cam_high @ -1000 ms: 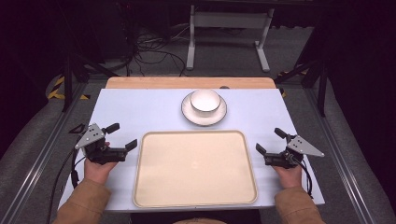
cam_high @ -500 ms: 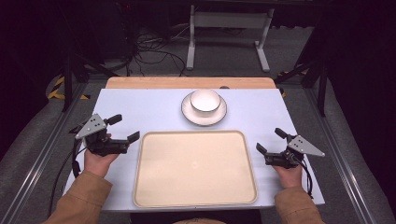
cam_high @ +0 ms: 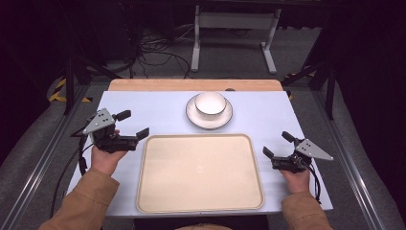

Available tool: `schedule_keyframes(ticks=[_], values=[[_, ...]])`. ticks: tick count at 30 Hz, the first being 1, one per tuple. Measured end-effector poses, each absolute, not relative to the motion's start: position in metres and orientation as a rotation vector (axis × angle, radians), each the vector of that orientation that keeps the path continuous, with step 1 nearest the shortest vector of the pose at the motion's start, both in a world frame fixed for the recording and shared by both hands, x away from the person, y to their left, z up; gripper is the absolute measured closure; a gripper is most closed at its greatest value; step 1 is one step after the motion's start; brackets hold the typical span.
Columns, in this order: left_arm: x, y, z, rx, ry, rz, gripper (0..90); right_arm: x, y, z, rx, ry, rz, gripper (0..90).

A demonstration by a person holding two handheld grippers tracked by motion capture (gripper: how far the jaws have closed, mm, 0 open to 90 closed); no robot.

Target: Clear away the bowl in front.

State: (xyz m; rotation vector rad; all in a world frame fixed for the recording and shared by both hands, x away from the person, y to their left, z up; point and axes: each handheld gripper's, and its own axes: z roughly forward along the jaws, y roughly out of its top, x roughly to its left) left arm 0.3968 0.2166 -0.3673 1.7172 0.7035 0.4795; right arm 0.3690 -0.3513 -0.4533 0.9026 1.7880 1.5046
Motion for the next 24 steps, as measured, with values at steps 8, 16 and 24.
schedule_keyframes(ticks=[8, 16, 24], values=[[0.416, 0.198, -0.361, 1.724, 0.693, 0.461, 8.5, 0.369, -0.35, -0.453, 0.902, 1.797, 1.504, 0.5], [0.435, 0.187, -0.355, 1.706, 0.716, 0.431, 8.0, 0.369, -0.35, -0.454, 0.906, 1.803, 1.509, 0.6], [0.452, 0.178, -0.352, 1.707, 0.751, 0.448, 7.8, 0.369, -0.349, -0.454, 0.899, 1.804, 1.517, 0.5]])
